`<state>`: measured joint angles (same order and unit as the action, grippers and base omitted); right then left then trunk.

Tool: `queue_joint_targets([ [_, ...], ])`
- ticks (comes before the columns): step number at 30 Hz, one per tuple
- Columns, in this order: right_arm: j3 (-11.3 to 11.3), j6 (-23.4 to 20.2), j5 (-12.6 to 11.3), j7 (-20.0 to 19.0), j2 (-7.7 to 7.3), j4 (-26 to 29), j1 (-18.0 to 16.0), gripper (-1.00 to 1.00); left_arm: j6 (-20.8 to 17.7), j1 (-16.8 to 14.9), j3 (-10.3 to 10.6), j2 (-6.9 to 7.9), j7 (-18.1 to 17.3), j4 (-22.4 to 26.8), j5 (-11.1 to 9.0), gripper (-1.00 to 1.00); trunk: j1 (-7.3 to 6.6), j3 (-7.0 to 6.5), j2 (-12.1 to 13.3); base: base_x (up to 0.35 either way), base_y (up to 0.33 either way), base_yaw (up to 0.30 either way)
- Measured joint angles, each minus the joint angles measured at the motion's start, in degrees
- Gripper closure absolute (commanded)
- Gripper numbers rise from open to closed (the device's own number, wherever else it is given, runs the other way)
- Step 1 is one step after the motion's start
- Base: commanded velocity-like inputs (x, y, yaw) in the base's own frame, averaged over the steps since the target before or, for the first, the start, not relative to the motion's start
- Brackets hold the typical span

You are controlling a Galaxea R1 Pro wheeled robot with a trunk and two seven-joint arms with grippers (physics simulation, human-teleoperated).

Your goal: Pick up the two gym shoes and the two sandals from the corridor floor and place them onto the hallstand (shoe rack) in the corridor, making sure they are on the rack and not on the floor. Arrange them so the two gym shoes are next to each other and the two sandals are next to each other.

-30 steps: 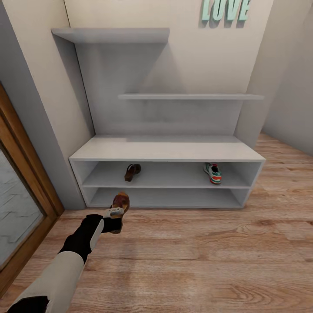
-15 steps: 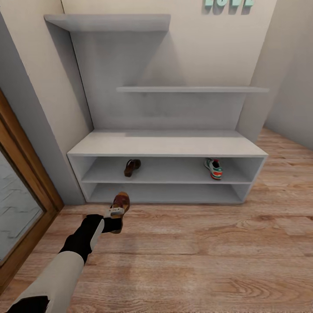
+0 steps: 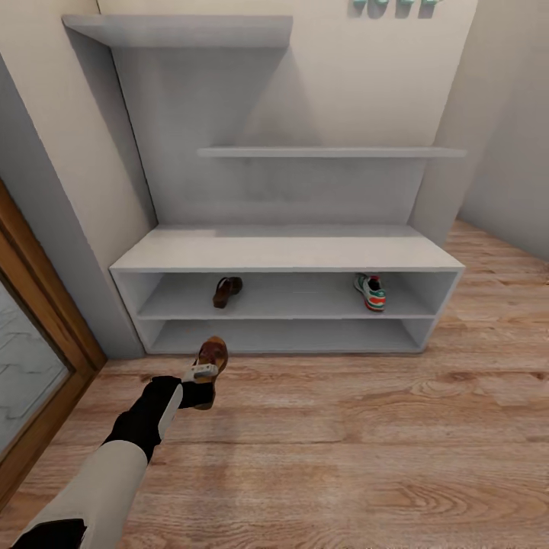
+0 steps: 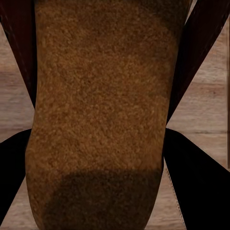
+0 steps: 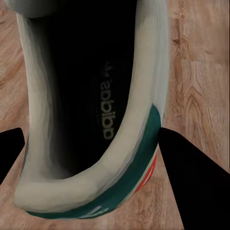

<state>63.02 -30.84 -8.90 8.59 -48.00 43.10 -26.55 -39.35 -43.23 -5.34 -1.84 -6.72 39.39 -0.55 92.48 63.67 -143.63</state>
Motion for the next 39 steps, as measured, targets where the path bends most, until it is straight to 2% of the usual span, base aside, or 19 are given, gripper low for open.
queue_joint_targets([
  [10,-0.09,0.01,0.01,-0.04,0.31,0.0,-0.03,1.0,0.26,0.04,-0.04,0.02,-0.09,-0.09,-0.03,1.0,-0.01,0.0,0.0,0.146,0.0,-0.022],
  [39,-0.15,0.35,0.63,-0.03,0.36,0.05,-0.03,1.0,0.31,0.09,-0.06,0.06,-0.09,-0.18,-0.04,1.0,0.0,0.0,0.0,0.005,0.0,0.0],
])
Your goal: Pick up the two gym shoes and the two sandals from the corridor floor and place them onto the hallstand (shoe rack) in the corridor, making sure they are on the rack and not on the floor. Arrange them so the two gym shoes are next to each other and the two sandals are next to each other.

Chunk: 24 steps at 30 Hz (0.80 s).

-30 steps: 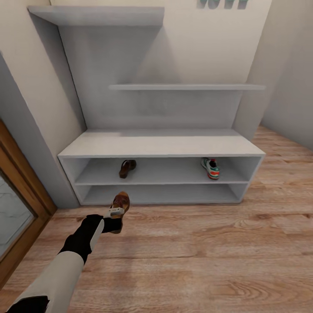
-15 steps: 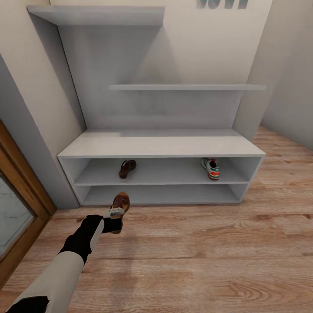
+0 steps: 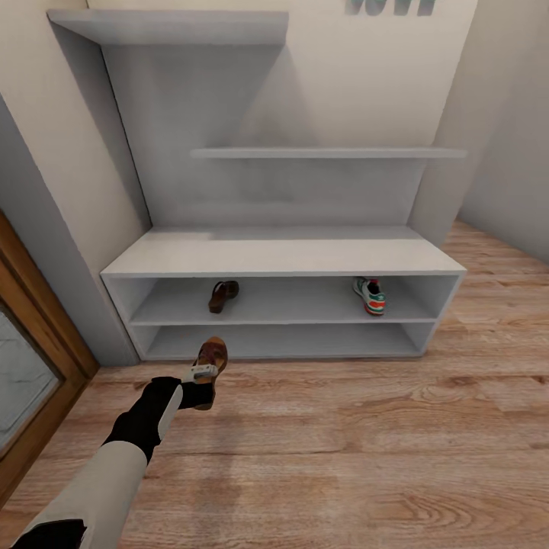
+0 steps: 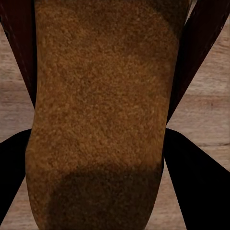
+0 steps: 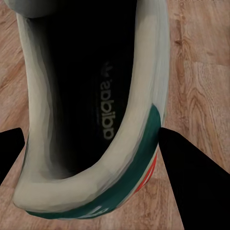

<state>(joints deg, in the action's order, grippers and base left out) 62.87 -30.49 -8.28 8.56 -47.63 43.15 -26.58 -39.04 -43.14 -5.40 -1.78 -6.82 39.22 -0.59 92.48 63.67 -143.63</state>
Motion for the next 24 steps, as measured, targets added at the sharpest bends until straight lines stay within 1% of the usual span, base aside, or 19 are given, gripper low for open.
queue_joint_targets([
  [3,0.01,0.0,0.01,0.0,0.0,0.01,0.0,1.0,0.0,0.0,0.02,0.0,0.0,0.0,-0.05,1.0,-0.02,0.0,0.0,0.153,0.0,0.0],
  [6,-0.03,0.0,0.0,0.0,0.0,0.0,0.0,1.0,0.0,-0.01,0.02,0.0,0.0,0.0,-0.05,1.0,-0.03,0.0,0.0,0.284,0.0,0.0],
  [24,-0.03,-0.01,0.06,0.0,0.0,0.01,0.0,1.0,0.0,0.01,-0.01,0.0,0.0,-0.09,-0.03,1.0,-0.04,0.0,0.0,0.34,0.0,0.0],
])
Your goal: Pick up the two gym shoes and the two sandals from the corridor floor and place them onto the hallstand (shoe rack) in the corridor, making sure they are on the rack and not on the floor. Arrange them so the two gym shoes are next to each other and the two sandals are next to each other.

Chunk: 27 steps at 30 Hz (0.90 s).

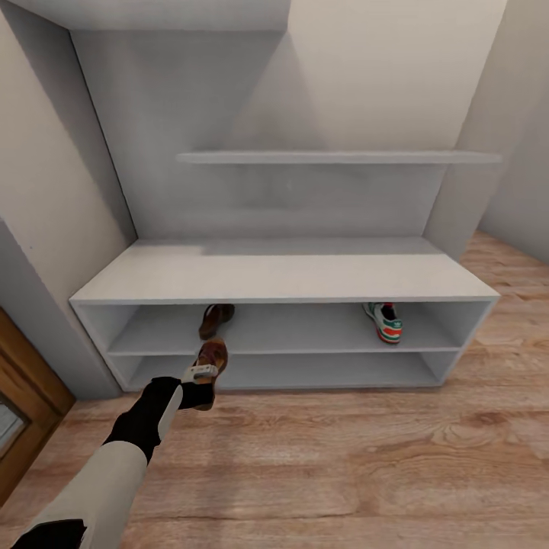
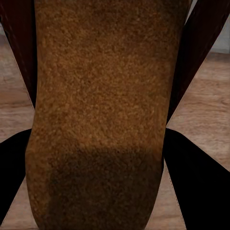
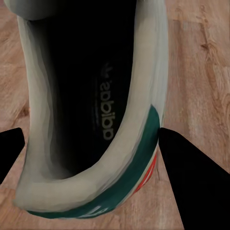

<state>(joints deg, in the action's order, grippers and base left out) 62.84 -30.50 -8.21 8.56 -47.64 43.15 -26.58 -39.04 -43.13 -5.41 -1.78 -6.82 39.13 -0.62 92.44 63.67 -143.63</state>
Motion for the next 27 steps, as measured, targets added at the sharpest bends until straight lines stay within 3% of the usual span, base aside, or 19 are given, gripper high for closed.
queue_joint_targets([
  [8,0.0,-0.01,-0.02,0.0,0.0,0.0,0.0,1.0,0.1,0.0,0.04,0.0,0.0,-0.01,0.06,1.0,0.0,0.0,0.0,0.331,-0.028,0.0],
  [17,0.0,0.0,0.03,0.0,0.0,-0.02,0.0,1.0,0.26,0.08,0.03,0.0,0.0,0.0,0.05,1.0,0.04,0.0,0.0,0.031,-0.023,0.0],
  [27,-0.01,-0.01,0.02,0.0,0.0,0.0,-0.01,1.0,0.28,0.09,0.04,0.0,0.0,0.0,0.06,1.0,0.04,0.0,0.0,0.0,-0.218,0.0],
])
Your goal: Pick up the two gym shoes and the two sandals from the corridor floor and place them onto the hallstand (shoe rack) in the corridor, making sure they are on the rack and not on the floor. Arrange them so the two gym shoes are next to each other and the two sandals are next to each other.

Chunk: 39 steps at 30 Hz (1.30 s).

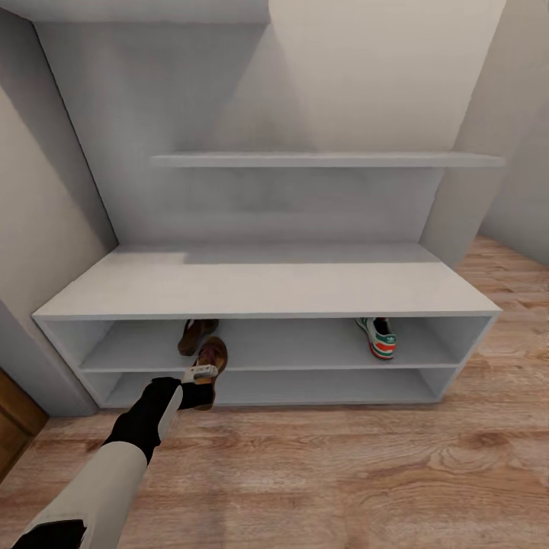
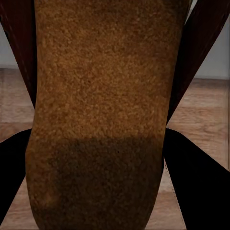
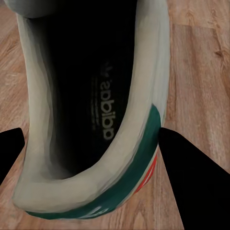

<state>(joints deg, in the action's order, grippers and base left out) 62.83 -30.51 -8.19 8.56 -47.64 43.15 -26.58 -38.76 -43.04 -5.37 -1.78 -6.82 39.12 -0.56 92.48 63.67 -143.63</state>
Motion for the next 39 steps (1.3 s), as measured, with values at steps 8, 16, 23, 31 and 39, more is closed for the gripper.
queue_joint_targets([
  [8,0.0,0.02,0.01,0.0,0.0,-0.03,0.0,1.0,-0.01,0.0,-0.01,0.0,0.0,0.07,-0.01,1.0,0.0,0.0,0.0,0.0,-0.012,0.0],
  [16,0.0,0.0,-0.01,0.0,0.01,-0.04,0.0,1.0,-0.01,0.0,0.0,0.0,0.01,0.05,0.03,1.0,0.11,0.88,-0.05,0.0,0.0,0.0],
  [23,0.0,-0.01,0.01,0.0,-0.01,-0.05,0.0,1.0,-0.01,0.0,-0.01,0.0,0.0,0.05,-0.01,1.0,0.15,1.33,-0.08,0.0,0.0,0.0],
  [31,0.0,0.0,0.0,0.0,0.0,-0.04,0.0,1.0,-0.01,0.0,-0.01,0.0,0.0,0.04,0.0,1.0,0.12,1.33,-0.08,0.256,0.0,0.0],
  [39,0.0,0.01,0.01,0.0,0.0,-0.04,0.0,1.0,-0.01,0.0,-0.01,0.0,0.0,0.03,0.01,1.0,0.12,1.33,-0.08,0.342,0.0,0.0],
])
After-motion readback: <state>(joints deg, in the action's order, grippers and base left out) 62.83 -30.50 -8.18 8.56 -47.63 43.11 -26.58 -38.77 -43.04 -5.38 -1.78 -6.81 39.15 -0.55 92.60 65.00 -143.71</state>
